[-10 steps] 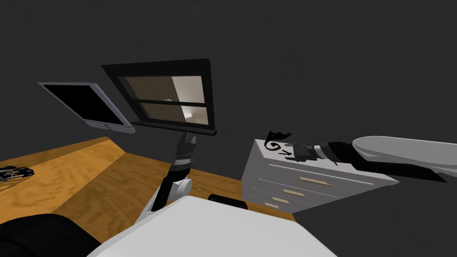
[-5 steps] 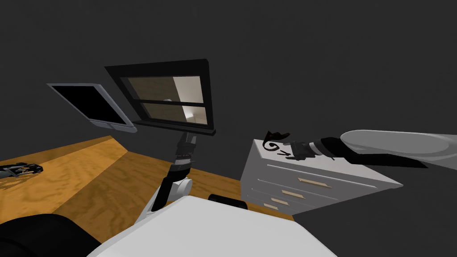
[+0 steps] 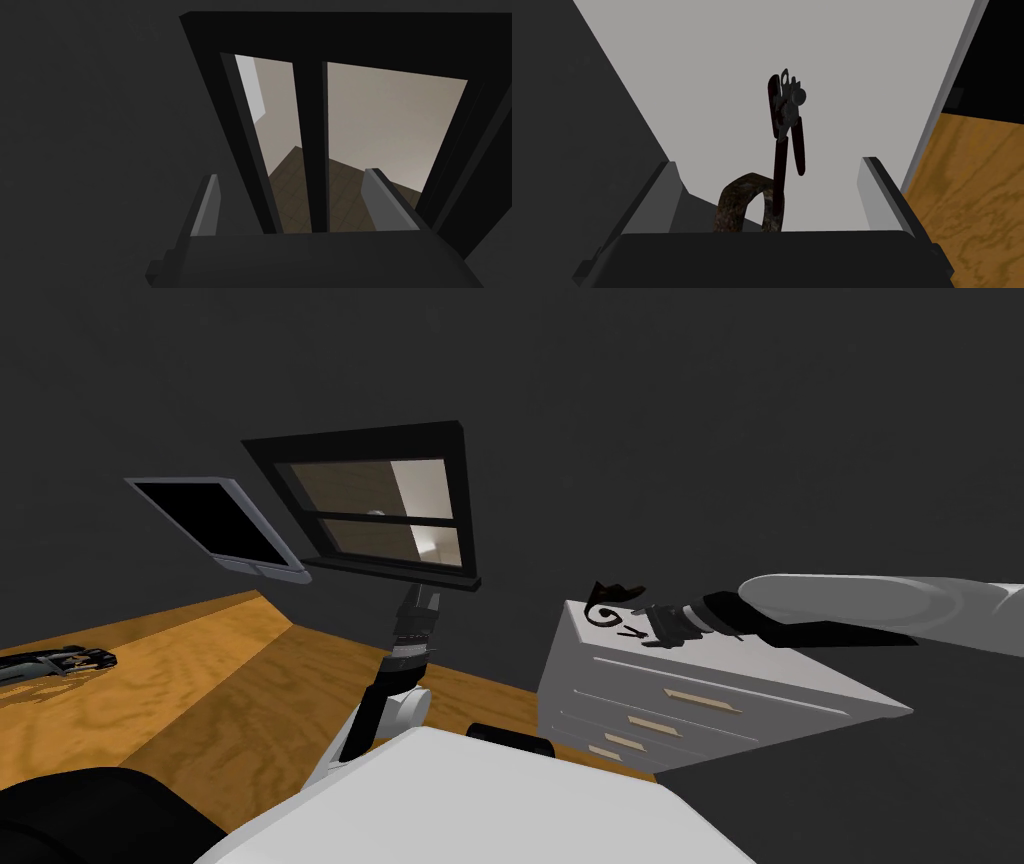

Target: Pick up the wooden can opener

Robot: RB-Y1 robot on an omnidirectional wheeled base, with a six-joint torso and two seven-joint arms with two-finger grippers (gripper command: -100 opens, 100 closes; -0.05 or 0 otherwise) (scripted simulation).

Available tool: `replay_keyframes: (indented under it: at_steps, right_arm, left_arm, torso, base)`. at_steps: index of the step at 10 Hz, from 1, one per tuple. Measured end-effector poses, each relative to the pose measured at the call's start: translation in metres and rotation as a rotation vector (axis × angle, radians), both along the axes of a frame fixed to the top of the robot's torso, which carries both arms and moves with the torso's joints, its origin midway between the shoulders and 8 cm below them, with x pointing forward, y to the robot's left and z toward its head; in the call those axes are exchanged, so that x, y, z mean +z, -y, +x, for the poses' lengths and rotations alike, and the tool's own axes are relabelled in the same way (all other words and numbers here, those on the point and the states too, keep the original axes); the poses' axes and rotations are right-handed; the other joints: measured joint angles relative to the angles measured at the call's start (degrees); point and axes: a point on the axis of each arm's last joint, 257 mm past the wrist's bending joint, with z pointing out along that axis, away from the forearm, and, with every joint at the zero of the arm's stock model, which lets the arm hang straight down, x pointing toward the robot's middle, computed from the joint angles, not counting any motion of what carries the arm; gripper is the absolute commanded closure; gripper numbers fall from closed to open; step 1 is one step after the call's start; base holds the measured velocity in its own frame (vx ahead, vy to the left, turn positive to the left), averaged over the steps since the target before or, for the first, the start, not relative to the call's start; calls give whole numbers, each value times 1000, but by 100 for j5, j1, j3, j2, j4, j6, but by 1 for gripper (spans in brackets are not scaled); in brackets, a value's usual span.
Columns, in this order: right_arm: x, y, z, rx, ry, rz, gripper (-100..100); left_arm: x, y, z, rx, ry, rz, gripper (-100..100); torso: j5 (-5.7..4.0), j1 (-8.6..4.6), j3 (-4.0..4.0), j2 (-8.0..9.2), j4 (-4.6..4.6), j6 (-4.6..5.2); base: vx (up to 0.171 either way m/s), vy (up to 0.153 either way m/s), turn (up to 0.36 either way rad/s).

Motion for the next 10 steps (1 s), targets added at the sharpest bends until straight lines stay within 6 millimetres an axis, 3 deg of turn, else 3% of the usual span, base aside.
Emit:
replay_keyframes:
  at_steps: [1,8,10]
  right_arm:
    - [0,0,0,0,0,0,-100]
    - [6,46,-8,-51,21,-1,-100]
    - [-2,54,-15,-62,4,-6,-100]
  left_arm:
    - [0,0,0,0,0,0,0]
    - [0,0,0,0,0,0,0]
    - [0,0,0,0,0,0,0]
  torso:
    - [2,5,0,1,0,0]
    - [6,22,2,3,1,-2]
    - [4,14,2,3,1,1]
  base:
    - [-3,28,114]
    - [-4,36,70]
    - [-3,21,45]
